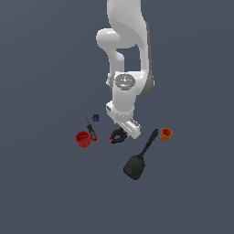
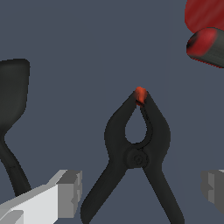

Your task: Pick up a designated object from a clutter of objects.

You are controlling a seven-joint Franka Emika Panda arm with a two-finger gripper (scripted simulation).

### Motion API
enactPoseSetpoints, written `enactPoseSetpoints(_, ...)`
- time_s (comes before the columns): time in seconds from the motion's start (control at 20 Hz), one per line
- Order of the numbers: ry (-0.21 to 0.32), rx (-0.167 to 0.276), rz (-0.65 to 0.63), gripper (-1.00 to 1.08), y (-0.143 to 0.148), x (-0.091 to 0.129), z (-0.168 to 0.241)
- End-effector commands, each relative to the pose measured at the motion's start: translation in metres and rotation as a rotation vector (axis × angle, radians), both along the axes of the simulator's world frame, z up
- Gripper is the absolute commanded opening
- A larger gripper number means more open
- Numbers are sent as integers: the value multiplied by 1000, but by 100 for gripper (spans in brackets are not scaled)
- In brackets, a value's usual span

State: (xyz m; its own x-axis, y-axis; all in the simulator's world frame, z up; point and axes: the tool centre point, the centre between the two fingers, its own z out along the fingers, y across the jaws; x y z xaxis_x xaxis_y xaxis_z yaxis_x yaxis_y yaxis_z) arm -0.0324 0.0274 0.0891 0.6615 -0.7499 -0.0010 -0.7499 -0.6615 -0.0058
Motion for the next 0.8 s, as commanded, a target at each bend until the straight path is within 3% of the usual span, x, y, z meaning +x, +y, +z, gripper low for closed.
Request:
enactPoseSetpoints(0.0,1,-2,-36,100,0,-4,-8)
enactPoseSetpoints(0.75,4,-4,-83,100,0,-11,-26)
